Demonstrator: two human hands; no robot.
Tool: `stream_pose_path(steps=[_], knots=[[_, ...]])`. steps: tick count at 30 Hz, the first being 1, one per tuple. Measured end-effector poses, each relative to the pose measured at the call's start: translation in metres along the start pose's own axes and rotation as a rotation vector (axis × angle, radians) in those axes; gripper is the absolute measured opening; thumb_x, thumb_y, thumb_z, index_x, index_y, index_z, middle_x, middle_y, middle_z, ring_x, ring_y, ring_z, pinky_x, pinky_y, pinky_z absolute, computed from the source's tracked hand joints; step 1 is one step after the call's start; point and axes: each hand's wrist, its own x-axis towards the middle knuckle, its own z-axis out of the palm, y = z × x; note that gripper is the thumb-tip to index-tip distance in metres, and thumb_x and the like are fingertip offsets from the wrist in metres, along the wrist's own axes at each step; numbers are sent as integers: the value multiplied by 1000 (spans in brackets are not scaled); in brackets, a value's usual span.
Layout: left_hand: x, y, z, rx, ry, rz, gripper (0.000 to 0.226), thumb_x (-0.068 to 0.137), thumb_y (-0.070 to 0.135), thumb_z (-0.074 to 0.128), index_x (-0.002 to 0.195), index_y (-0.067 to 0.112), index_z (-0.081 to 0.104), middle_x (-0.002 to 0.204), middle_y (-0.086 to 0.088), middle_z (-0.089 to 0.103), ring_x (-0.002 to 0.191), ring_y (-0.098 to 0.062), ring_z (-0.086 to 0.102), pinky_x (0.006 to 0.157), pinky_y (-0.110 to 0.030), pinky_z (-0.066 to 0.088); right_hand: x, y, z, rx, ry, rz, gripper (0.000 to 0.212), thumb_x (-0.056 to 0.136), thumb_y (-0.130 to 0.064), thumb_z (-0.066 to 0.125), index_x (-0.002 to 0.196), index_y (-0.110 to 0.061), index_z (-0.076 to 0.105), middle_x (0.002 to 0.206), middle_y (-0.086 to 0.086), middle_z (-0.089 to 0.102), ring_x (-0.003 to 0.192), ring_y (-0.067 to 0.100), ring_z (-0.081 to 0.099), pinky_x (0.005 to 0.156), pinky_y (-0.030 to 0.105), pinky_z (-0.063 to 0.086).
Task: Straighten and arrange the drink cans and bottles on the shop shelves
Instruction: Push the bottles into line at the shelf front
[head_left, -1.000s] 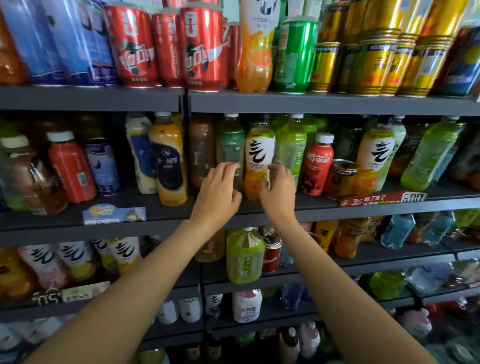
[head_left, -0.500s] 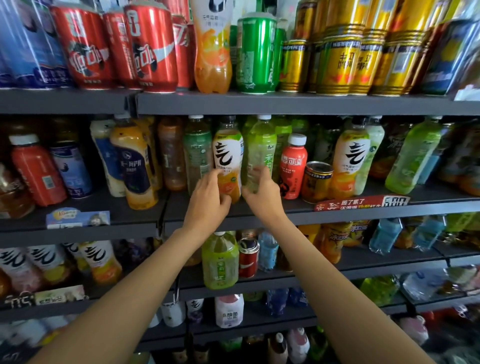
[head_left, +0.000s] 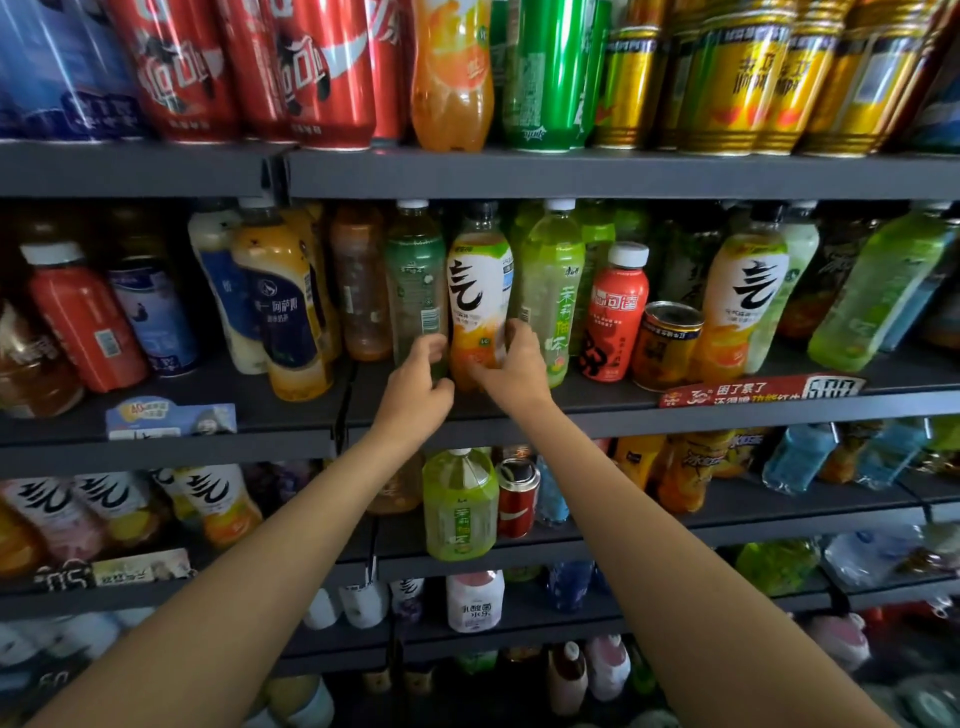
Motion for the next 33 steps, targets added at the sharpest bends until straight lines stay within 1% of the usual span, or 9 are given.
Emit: stream_pose_path(steps=[5,11,14,18,23,26,29,31,33], knots=[[8,-2,4,-56,-9,-7,50,87,-7,42,134,9,38,136,-9,46,130,-17,41,98,-20,31,-2,-4,0,-25,20,-23,70,78,-27,74,135,-5,38,131,12,36,112,26,49,86,24,40],[11,1,-5,-91,1,19,47,88,-4,43,133,9,39,119,-5,53,110,-12,48,90,-20,37,-2,-9,11,-107,118,62,77,73,-50,72,126,-6,39,130,14,42,124,34,37,100,41,33],[8,0,-9,-79,15,50,47,88,5,49,134,12,38,111,-2,53,106,-13,49,88,-24,39,-2,-7,16,-62,141,29,73,67,-56,73,116,-8,45,121,9,57,118,34,46,99,42,31],[-6,-2,-11,-52,76,200,52,84,19,56,133,12,40,117,-2,45,102,-9,46,86,-23,41,-17,-2,13,41,172,-132,61,69,-41,77,114,-9,53,112,6,63,110,25,51,100,36,31],[-28,-1,-12,-1,155,387,62,75,45,50,124,7,45,108,4,41,102,-6,43,84,-20,38,-47,7,10,24,196,-260,50,66,-40,69,103,-9,56,96,6,55,93,19,39,80,31,38],[-41,3,-7,10,186,449,62,71,45,53,116,4,47,103,4,42,100,-10,45,81,-15,35,-59,11,9,-8,207,-357,47,70,-44,56,99,-7,58,93,6,55,88,19,40,74,25,34],[-53,5,-5,-33,208,476,65,68,46,59,119,6,46,106,1,48,103,-9,47,82,-8,36,-73,15,10,-61,258,-433,29,76,-21,64,97,-3,59,91,10,55,86,20,41,74,32,38],[-62,4,-9,-71,206,496,66,66,44,63,120,11,45,108,-3,55,104,-10,51,83,-3,37,-86,17,13,-48,284,-462,25,75,-17,64,93,-2,58,88,12,53,84,20,41,71,34,39],[-74,-3,-15,-73,195,514,67,65,43,65,120,10,45,108,0,56,103,-10,53,84,-9,41,-100,17,21,-63,293,-486,23,73,-16,65,89,0,58,86,13,52,83,20,41,68,34,39]])
